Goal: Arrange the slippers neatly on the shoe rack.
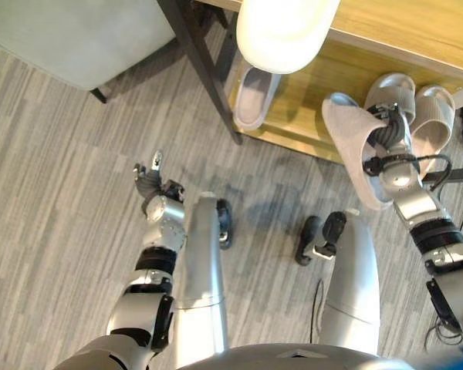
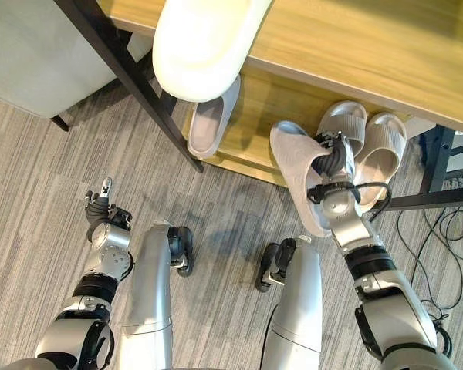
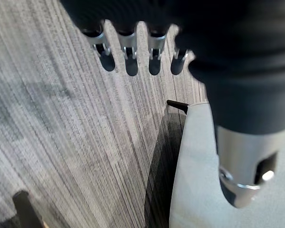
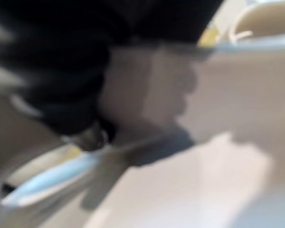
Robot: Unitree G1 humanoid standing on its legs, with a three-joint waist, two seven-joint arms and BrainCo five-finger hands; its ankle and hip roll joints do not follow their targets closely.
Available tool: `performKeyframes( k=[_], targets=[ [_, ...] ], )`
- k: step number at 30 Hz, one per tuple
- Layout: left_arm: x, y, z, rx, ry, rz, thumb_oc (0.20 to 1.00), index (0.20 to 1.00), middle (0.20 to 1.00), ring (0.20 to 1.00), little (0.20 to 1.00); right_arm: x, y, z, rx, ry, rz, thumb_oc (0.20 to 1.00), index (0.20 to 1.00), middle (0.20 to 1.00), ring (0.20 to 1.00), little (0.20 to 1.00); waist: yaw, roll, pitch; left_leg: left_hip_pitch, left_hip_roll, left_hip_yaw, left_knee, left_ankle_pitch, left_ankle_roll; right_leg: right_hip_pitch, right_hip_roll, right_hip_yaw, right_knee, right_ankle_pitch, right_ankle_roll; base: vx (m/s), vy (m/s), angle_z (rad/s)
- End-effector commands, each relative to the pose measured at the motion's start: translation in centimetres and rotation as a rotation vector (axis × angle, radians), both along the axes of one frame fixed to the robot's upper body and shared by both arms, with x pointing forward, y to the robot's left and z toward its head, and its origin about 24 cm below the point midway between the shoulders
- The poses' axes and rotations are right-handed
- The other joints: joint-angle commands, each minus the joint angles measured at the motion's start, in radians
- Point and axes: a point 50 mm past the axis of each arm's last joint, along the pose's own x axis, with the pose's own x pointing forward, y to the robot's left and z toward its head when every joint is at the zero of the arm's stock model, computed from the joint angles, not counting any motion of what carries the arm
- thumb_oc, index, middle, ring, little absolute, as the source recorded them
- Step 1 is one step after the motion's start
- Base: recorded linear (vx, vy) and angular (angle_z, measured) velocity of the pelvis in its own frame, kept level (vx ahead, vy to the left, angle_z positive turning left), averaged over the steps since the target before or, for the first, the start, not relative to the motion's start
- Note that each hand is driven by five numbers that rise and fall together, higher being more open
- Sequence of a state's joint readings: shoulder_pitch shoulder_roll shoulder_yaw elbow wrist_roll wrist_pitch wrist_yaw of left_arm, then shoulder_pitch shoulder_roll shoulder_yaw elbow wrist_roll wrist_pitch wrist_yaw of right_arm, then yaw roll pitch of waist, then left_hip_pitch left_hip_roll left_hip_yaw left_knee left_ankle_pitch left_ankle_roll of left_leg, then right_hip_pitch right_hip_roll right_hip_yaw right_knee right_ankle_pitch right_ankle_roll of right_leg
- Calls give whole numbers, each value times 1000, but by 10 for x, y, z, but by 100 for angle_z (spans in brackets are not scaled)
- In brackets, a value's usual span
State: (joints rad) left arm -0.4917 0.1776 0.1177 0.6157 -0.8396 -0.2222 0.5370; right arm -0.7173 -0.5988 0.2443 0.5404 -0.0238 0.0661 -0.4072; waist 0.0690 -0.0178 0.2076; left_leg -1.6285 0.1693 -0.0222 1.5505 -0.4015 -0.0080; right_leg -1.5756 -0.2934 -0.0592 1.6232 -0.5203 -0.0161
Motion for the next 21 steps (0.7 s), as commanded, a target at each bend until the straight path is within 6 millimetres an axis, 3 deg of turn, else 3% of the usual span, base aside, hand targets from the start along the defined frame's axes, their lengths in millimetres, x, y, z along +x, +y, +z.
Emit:
performKeyframes(
  k=[1, 12, 21],
  targets=[
    [5, 12, 20, -10, -113, 41, 1000, 1000, 1000, 1000, 1000, 4, -1, 35, -52, -74, -19, 200, 200, 200, 200, 200, -6, -6, 55, 59, 0, -81, -6, -91, 38, 6, 6, 90, -36, 63, 45, 27, 8, 7],
    [4, -9, 10, -83, -127, -32, 1000, 1000, 1000, 1000, 1000, 16, -4, 41, -15, -9, -131, 200, 200, 200, 200, 200, 19, -12, 113, 59, -12, -89, 79, -126, 42, 6, -3, 105, 51, 21, 38, 22, 6, 4],
    [10, -27, 24, -67, -176, -119, 1000, 1000, 1000, 1000, 1000, 33, 4, 68, -19, 7, -152, 200, 200, 200, 200, 200, 41, -1, 142, 59, -26, -94, 63, -118, 43, 6, -7, 112, 47, 24, 39, 0, 1, 1]
  ],
)
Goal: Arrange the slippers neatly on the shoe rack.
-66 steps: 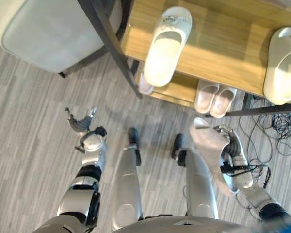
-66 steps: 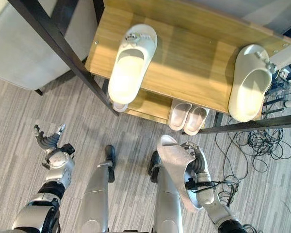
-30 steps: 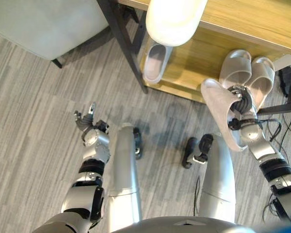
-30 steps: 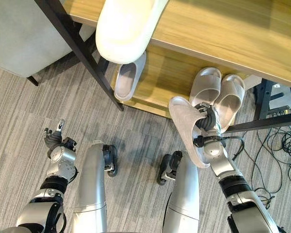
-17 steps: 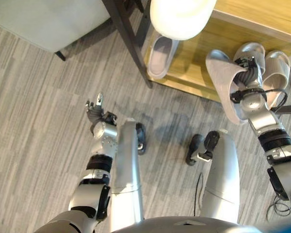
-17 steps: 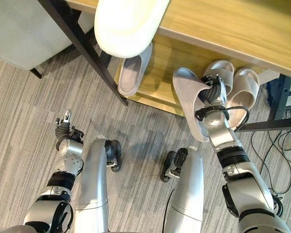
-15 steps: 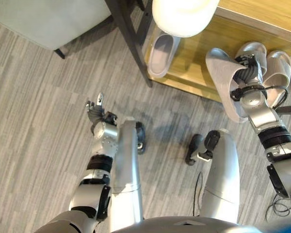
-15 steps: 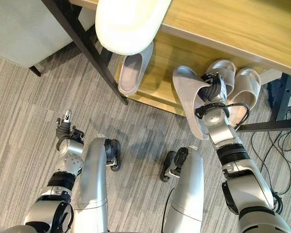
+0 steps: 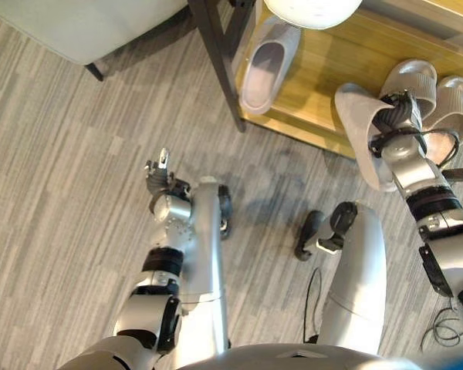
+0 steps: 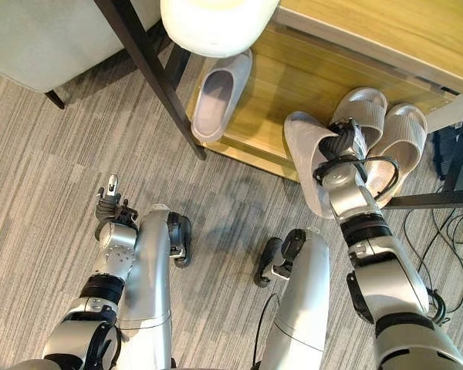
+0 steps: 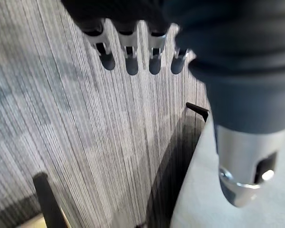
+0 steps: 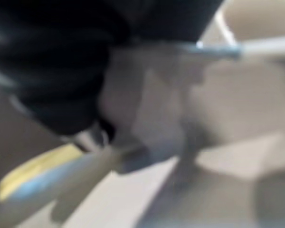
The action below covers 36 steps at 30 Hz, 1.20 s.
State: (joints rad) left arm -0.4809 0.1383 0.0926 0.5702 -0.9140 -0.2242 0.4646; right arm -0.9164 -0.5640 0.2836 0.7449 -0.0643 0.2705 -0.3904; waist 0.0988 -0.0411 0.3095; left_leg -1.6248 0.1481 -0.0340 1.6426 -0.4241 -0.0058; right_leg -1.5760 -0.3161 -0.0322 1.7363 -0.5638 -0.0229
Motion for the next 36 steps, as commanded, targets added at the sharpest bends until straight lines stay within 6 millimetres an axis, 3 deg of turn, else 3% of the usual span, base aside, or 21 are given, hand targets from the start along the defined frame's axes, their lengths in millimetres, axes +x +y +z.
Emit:
performKeyframes(
  k=[1, 10, 13, 16, 20, 31, 34, 36],
  targets=[
    [8, -14, 25, 33, -115, -68, 1000, 1000, 1000, 1000, 1000, 12, 14, 69, -2, -175, 9, 200, 200, 200, 200, 200, 17, 24, 49, 55, -11, -77, -48, -88, 40, 6, 12, 87, -77, 70, 47, -8, 13, 6],
    [7, -23, 31, 83, -139, -132, 1000, 1000, 1000, 1000, 1000, 18, 22, 94, 84, -243, -57, 200, 200, 200, 200, 200, 33, 18, 61, 55, -25, -66, -145, -56, 31, 6, -5, 85, -147, 94, 55, -15, 20, 11],
    [6, -18, 28, 101, -120, -130, 1000, 1000, 1000, 1000, 1000, 13, 14, 98, 52, -240, -148, 200, 200, 200, 200, 200, 25, 8, 55, 55, -24, -60, -158, -50, 24, 6, -4, 85, -158, 101, 57, 28, 23, 1],
    [4, -17, 24, 114, -109, -136, 1000, 1000, 1000, 1000, 1000, 9, -2, 87, 8, -194, -216, 200, 200, 200, 200, 200, 25, 5, 45, 55, -23, -57, -162, -52, 22, 6, -6, 84, -158, 99, 60, 24, 2, -1],
    [0, -10, 14, 112, -80, -126, 1000, 1000, 1000, 1000, 1000, -7, -31, 53, -58, -97, -328, 200, 200, 200, 200, 200, 17, 9, 25, 55, -22, -59, -176, -45, 19, 6, -1, 68, -168, 103, 63, 13, -12, 0],
    [-7, -15, -3, 62, -37, -132, 1000, 1000, 1000, 1000, 1000, -22, -51, -8, 59, 91, -400, 200, 200, 200, 200, 200, 2, 24, 28, 55, -27, -74, -189, -13, 17, 6, 12, 58, -183, 130, 59, -8, -13, 0],
    [-7, -15, -4, 63, -36, -138, 1000, 1000, 1000, 1000, 1000, -23, -52, -11, 55, 106, -394, 200, 200, 200, 200, 200, 2, 25, 28, 55, -27, -76, -190, -13, 17, 6, 13, 57, -184, 130, 59, -10, -10, 0],
    [-8, -16, -7, 78, -28, -150, 1000, 1000, 1000, 1000, 1000, -24, -42, 2, -45, 3, -262, 200, 200, 200, 200, 200, -5, 23, 34, 55, -27, -74, -210, 2, 16, 6, 17, 58, -197, 139, 58, -54, -36, -1]
  ],
)
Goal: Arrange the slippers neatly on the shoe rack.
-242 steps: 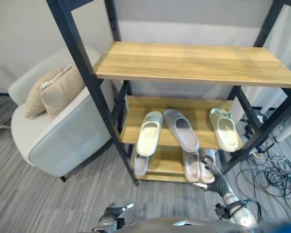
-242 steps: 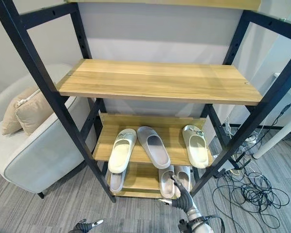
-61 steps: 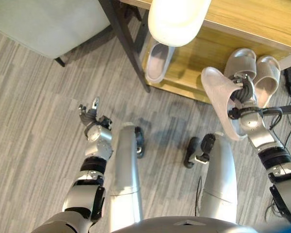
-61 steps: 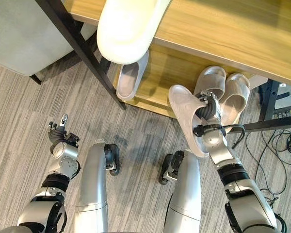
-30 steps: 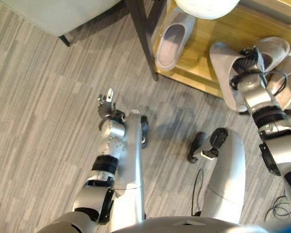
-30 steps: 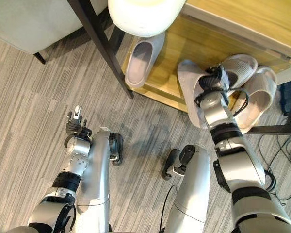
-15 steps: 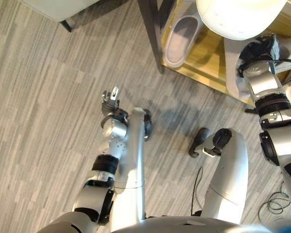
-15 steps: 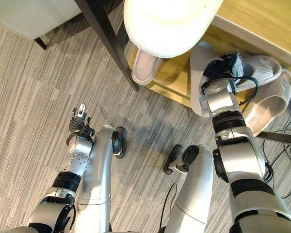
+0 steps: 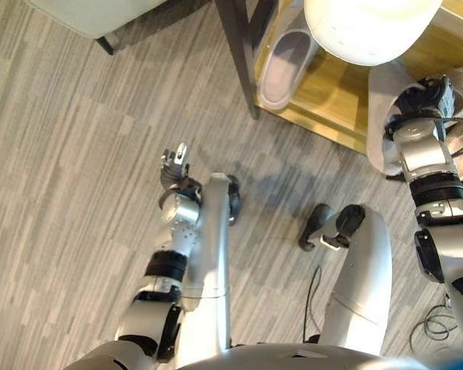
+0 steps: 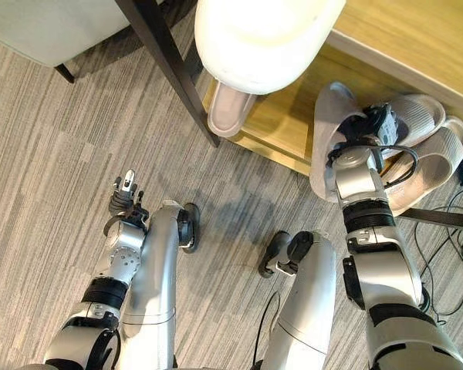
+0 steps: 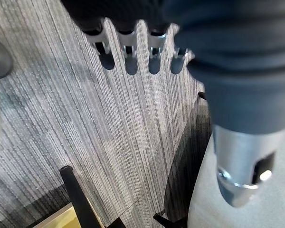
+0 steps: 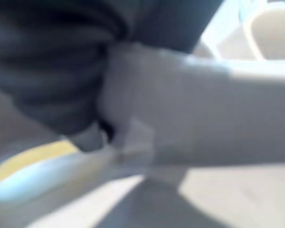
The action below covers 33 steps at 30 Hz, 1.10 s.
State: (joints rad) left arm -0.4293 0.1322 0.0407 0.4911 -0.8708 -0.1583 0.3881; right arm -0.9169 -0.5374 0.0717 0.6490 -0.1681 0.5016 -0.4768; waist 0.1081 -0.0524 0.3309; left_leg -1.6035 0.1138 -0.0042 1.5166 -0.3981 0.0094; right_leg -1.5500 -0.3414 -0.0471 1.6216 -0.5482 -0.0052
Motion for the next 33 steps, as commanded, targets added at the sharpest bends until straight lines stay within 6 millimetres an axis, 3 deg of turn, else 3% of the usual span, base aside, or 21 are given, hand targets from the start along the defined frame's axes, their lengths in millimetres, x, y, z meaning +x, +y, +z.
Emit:
performKeyframes(
  k=[1, 4, 6, 9, 14, 21, 33],
  targets=[
    [-4, 0, -8, 14, 3, -4, 1000, 1000, 1000, 1000, 1000, -10, -10, -9, -167, 7, 75, 200, 200, 200, 200, 200, -15, 35, 12, 34, 6, -103, -92, -18, 1, -20, 43, 72, -90, 129, 41, -56, -19, -2],
    [-3, -3, -12, 16, 25, -6, 1000, 1000, 1000, 1000, 1000, -6, 15, 17, -258, -228, 285, 200, 200, 200, 200, 200, -11, 39, 5, 34, 5, -98, -163, 15, -2, -20, 41, 65, -149, 156, 42, -93, -28, -2],
    [-2, -2, -11, 19, 25, 2, 1000, 1000, 1000, 1000, 1000, -4, 20, 25, -260, -278, 300, 200, 200, 200, 200, 200, -10, 39, -1, 34, 3, -96, -199, 32, -4, -20, 41, 59, -179, 170, 44, -97, -15, 0],
    [-1, 5, -10, 52, 23, 5, 1000, 1000, 1000, 1000, 1000, -3, 40, 67, -377, -365, 326, 200, 200, 200, 200, 200, -6, 28, -28, 34, -8, -94, -328, 87, -9, -20, 43, 46, -280, 193, 54, -147, -28, 10],
    [-8, 9, -23, 55, 61, 16, 1000, 1000, 1000, 1000, 1000, -2, 61, 101, -448, -503, 292, 200, 200, 200, 200, 200, 7, 22, -44, 34, -27, -97, -391, 127, -16, -20, 32, 47, -310, 205, 66, -12, 28, 14],
    [-13, 8, -26, 70, 65, -3, 1000, 1000, 1000, 1000, 1000, 11, 18, 67, -317, -208, 50, 200, 200, 200, 200, 200, 23, 26, -28, 34, -48, -93, -362, 114, -14, -20, 0, 62, -269, 177, 75, 65, 65, 13],
    [-12, 8, -24, 90, 61, -10, 1000, 1000, 1000, 1000, 1000, 11, 13, 60, -161, -246, -22, 200, 200, 200, 200, 200, 32, 33, -27, 34, -59, -83, -395, 116, -10, -20, -12, 60, -298, 177, 84, 21, 30, 1]
  ],
)
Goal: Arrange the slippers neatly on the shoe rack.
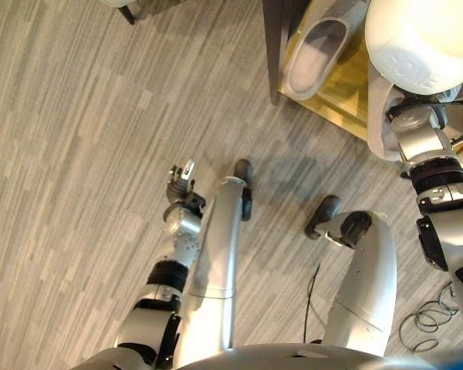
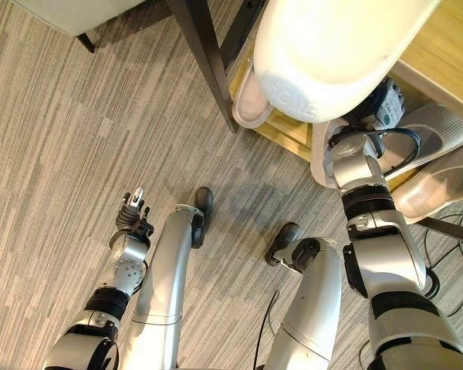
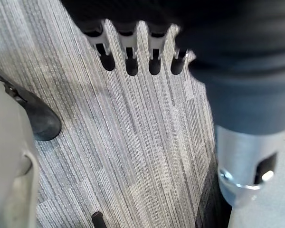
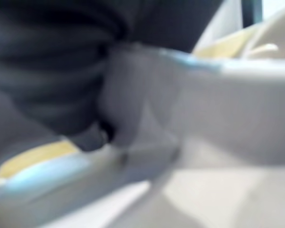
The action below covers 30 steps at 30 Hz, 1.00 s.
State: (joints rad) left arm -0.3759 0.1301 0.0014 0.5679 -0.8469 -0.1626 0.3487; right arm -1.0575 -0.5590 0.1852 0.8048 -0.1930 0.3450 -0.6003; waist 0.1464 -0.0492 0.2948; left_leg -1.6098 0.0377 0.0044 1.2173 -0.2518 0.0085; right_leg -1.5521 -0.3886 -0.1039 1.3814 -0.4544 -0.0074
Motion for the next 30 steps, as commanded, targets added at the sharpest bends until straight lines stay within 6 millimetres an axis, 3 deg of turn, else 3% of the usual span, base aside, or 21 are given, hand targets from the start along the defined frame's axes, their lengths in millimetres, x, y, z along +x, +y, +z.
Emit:
performKeyframes(
  k=[1, 6, 8, 9, 10, 16, 25, 30],
  targets=[
    [1, 11, 8, 53, -39, 29, 1000, 1000, 1000, 1000, 1000, 1, 3, 26, 24, -92, -2, 200, 200, 200, 200, 200, -5, 31, 8, 40, 17, -92, -104, -27, -9, -18, 37, 116, -65, 84, 88, 11, 29, 4],
    [1, 6, 11, 80, -55, -13, 1000, 1000, 1000, 1000, 1000, 7, 8, 29, 133, -45, -1, 200, 200, 200, 200, 200, 9, 37, 6, 40, -4, -91, -123, -16, -6, -18, 33, 116, -81, 89, 91, 11, 22, 2],
    [-1, 6, 10, 82, -50, -17, 1000, 1000, 1000, 1000, 1000, 12, 16, 24, 269, -54, 37, 200, 200, 200, 200, 200, 13, 40, 7, 40, -7, -89, -116, -17, -4, -18, 33, 119, -76, 93, 92, 22, 32, 3],
    [-2, 5, 9, 84, -45, -23, 1000, 1000, 1000, 1000, 1000, 14, 19, 22, 348, -71, 50, 316, 316, 316, 316, 316, 16, 44, 10, 40, -9, -90, -109, -18, -3, -18, 33, 121, -69, 95, 92, 0, 0, 0],
    [-2, 6, 8, 85, -42, -26, 1000, 1000, 1000, 1000, 1000, 15, 21, 23, 364, -79, 51, 1000, 1000, 1000, 1000, 1000, 19, 44, 11, 40, -9, -91, -105, -18, -3, -18, 31, 121, -67, 96, 92, 19, 32, 0],
    [-6, 6, 2, 118, -11, -42, 1000, 1000, 1000, 1000, 1000, 18, 36, 20, 473, -120, 122, 1000, 1000, 1000, 1000, 1000, 27, 50, 21, 40, -8, -90, -88, -17, -2, -18, 29, 125, -49, 105, 91, 6, 20, 0],
    [-8, 7, 4, 163, -14, -49, 1000, 1000, 1000, 1000, 1000, 10, 10, 5, 461, -123, 30, 1000, 1000, 1000, 1000, 1000, 29, 61, 35, 40, -22, -89, -105, 7, -8, -18, 29, 122, -48, 120, 88, -29, -3, 1],
    [-7, 5, 4, 171, -14, -54, 1000, 1000, 1000, 1000, 1000, 7, 13, 11, 456, -197, 125, 1000, 1000, 1000, 1000, 1000, 22, 62, 35, 40, -37, -95, -150, 38, -11, -18, 28, 115, -79, 126, 85, -46, -22, 7]
  ],
)
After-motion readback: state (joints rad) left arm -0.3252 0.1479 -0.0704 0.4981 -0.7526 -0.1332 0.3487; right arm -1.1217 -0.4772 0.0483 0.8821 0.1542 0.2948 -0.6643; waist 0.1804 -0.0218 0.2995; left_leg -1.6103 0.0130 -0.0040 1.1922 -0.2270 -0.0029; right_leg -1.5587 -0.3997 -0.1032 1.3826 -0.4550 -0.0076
